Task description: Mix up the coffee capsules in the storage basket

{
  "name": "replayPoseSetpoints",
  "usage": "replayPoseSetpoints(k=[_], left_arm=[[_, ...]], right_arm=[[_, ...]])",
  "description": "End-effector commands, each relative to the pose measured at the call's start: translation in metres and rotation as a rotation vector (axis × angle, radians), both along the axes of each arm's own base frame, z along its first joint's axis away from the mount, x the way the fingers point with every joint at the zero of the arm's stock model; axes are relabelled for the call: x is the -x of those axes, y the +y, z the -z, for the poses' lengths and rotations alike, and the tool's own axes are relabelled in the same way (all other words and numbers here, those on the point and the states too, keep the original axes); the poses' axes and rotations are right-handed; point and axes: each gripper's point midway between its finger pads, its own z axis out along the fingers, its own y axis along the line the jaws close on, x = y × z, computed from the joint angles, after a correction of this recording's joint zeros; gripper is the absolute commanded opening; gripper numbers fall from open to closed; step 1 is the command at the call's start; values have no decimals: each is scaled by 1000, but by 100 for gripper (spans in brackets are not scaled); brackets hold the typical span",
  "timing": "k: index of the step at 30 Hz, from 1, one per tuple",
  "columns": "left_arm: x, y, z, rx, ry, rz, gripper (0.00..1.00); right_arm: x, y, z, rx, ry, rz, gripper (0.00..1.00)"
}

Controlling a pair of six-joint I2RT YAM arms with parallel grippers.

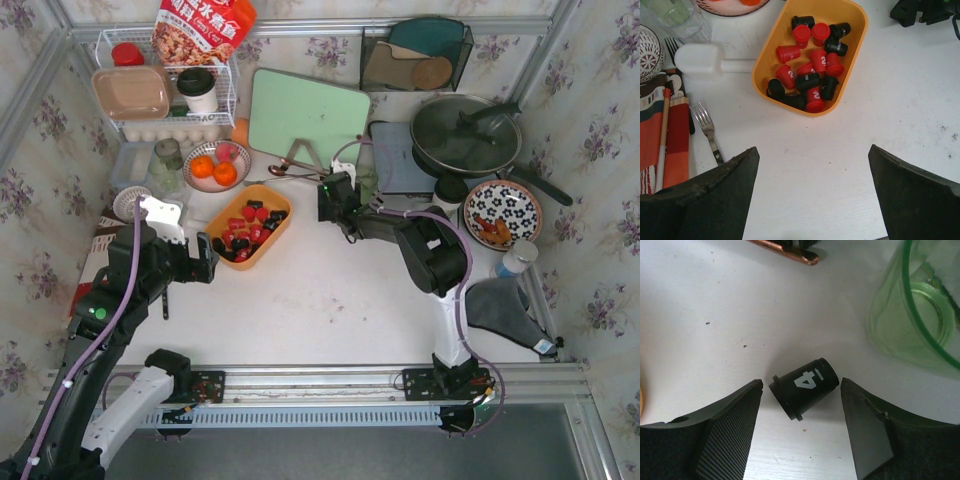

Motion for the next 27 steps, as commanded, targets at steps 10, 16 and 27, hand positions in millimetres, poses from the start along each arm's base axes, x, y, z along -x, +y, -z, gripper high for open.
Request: replayPoseSetpoints(k=[10,16,27], left_arm=[[-5,-3,-7,16,-31,3,92],[-6,-3,-7,16,-33,2,93],[-7,-3,-5,18,-24,5,93]], right_arm=[[-26,-21,3,46,1,-11,72],[-21,-20,10,51,24,-34,66],[-9,-20,-5,-34,10,-5,46]])
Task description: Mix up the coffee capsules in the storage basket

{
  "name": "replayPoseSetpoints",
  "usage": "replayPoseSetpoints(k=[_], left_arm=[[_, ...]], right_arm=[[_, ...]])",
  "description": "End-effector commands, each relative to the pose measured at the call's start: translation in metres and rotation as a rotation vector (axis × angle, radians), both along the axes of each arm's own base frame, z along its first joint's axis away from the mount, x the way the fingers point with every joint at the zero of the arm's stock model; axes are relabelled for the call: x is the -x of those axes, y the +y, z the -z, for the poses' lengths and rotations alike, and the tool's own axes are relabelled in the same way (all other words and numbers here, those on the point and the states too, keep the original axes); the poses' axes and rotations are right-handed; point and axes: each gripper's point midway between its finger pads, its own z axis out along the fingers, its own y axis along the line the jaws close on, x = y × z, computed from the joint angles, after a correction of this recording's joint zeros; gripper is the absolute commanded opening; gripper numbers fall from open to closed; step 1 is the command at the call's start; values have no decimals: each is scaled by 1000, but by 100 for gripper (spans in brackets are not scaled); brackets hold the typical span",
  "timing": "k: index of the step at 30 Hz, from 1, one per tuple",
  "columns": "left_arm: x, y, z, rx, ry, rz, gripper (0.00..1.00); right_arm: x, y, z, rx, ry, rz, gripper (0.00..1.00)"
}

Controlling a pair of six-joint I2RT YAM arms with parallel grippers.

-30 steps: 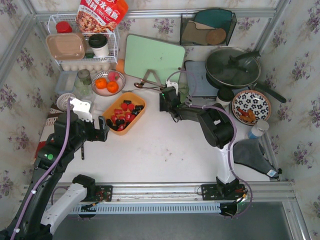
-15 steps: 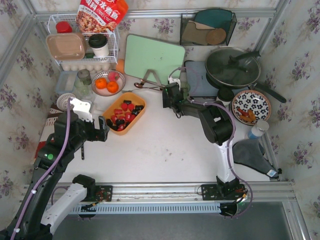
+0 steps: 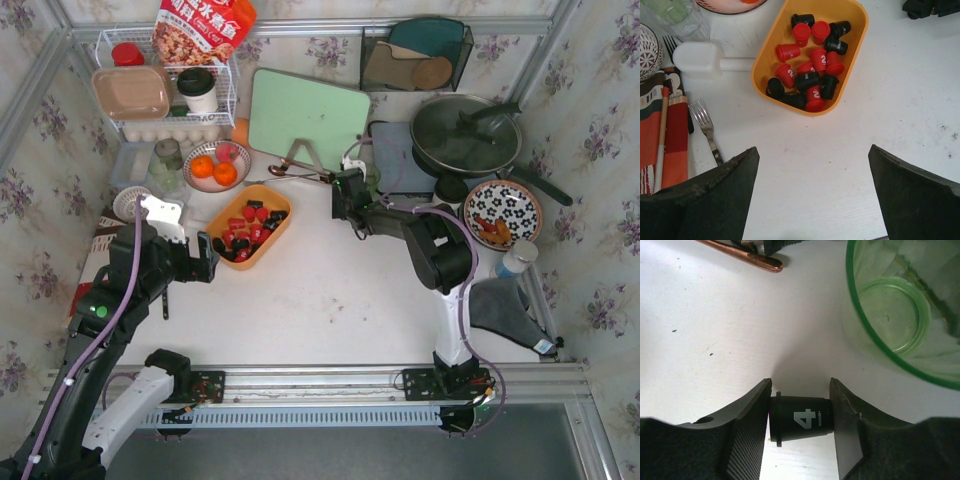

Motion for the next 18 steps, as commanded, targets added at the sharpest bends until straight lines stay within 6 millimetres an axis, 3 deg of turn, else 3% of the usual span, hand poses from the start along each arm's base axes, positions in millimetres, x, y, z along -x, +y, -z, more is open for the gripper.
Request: replayPoseSetpoints(k=[1,18], left_arm=[[-5,-3,-7,16,-34,6,93],[-10,-3,-4,39,-7,-20,95]], right_arm=[[4,6,-11,-48,-7,-8,46],[28,27,-102,-150,-232,-225,42]])
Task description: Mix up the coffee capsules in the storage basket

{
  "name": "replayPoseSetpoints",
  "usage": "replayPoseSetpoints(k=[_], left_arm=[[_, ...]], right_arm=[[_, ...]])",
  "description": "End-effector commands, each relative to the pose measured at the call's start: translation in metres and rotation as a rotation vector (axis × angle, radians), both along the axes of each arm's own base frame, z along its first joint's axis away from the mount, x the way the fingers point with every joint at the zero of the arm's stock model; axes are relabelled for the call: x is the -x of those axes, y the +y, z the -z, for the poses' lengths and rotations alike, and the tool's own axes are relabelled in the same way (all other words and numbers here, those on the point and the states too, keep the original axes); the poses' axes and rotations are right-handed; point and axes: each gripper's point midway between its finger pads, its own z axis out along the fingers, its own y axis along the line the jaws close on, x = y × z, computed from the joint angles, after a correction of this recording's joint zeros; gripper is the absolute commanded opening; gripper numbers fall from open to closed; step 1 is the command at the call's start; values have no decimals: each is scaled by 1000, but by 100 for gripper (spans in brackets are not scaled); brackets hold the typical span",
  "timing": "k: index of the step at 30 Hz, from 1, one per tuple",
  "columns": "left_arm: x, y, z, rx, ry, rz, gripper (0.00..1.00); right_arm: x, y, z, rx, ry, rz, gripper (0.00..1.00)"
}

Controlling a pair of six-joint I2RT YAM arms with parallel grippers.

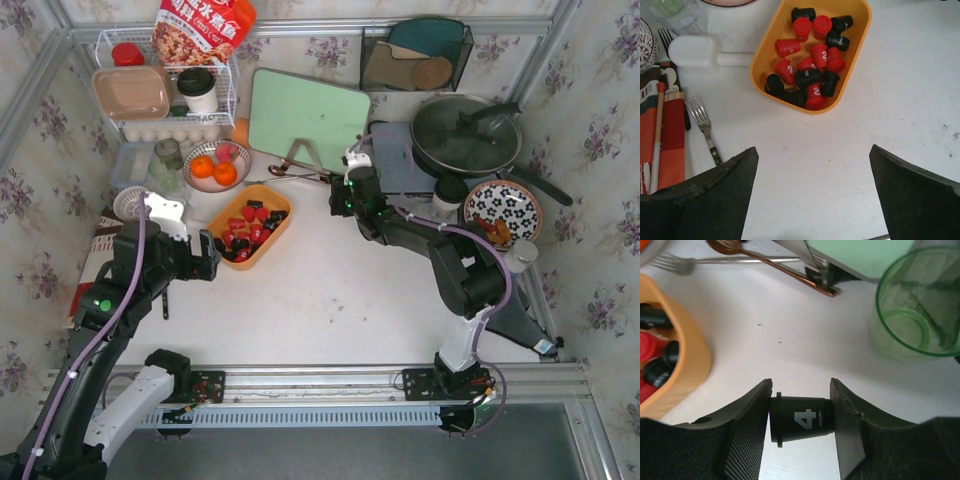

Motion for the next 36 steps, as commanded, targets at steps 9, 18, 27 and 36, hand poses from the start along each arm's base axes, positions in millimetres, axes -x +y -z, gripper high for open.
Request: replayPoseSetpoints(k=[9,18,27,36], left_arm=[[-13,4,0,61,6,-86,99],[-15,1,12,82,68,-87,99],[-14,-13,11,111,96,-15,99],[-11,-40,8,246,128,61,91]], right_arm=[[22,-8,-71,-27,-325,-78,43],[52,-25,-102,21,-510,-117,42],[114,-9,-109,-5,-684,-290,39],[176,3,-105,39,-834,-464,37]])
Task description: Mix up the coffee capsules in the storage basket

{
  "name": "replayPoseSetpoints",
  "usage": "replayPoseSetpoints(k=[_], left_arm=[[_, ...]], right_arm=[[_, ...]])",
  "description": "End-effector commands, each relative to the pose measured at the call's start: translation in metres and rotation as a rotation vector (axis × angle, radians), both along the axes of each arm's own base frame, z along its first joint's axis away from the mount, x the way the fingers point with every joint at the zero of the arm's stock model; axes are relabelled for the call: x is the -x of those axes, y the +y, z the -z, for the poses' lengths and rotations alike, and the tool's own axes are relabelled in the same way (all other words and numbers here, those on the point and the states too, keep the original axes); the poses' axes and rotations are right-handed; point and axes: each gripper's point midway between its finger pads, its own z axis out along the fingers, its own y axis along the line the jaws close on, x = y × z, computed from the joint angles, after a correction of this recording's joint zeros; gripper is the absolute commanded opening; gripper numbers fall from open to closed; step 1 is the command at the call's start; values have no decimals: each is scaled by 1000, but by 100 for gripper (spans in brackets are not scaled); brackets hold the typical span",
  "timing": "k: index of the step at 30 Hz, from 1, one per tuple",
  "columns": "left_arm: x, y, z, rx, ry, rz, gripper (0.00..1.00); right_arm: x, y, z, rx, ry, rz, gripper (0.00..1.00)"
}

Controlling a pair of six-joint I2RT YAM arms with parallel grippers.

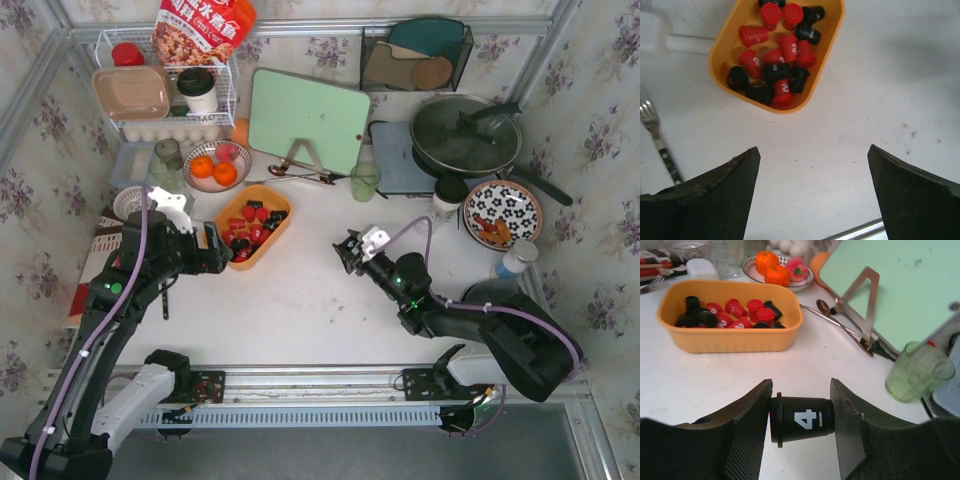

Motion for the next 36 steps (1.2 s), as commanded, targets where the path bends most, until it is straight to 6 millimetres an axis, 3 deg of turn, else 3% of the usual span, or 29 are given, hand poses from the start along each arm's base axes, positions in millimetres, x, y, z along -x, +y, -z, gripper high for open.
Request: replayPoseSetpoints(k=[1,7,12,22,30,36], left_arm=[[-1,-24,-8,125,30,52,90],[-1,-59,-12,147,77,141,86],[6,-108,-15,93,43,287,85],[25,-193,3,41,66,544,82],[42,-231,13,66,55,644,81],[41,-247,16,78,27,633,80]], right_arm=[[24,11,-28,31,-194,-85,37],[51,18,-26,112,-291,-147,37],[78,23,-22,170,-397,-219,38],[105,22,-22,228,-518,-252,38],[111,18,-17,284,-548,-264,39],[115,20,-19,274,-547,-287,38]])
